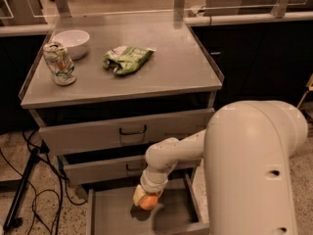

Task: Place orange into bottom drawer

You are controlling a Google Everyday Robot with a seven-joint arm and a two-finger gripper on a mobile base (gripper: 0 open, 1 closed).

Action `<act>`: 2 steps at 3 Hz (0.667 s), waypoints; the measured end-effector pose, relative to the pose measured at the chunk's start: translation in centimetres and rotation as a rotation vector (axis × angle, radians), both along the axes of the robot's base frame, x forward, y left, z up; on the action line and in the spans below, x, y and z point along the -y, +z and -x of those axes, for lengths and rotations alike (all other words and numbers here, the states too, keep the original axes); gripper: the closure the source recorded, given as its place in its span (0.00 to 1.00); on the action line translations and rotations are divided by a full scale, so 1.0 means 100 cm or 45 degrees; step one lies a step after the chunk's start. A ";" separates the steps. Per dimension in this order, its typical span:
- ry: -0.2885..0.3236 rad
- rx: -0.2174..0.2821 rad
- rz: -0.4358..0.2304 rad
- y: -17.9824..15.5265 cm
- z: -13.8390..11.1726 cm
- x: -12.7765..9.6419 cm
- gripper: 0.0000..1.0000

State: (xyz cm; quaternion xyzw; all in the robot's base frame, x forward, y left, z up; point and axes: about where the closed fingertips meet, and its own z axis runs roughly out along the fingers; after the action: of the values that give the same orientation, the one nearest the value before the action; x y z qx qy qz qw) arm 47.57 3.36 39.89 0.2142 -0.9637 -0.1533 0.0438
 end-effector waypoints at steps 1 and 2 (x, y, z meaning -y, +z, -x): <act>-0.054 -0.029 0.002 -0.031 -0.007 -0.004 1.00; -0.055 -0.036 0.003 -0.034 -0.005 -0.003 1.00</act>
Offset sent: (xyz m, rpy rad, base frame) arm 0.0061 0.0032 -0.0275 -0.0014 0.0205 -0.0381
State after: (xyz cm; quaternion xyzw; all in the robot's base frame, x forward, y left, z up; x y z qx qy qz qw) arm 48.09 3.71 36.52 0.1912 -0.9675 -0.1562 0.0544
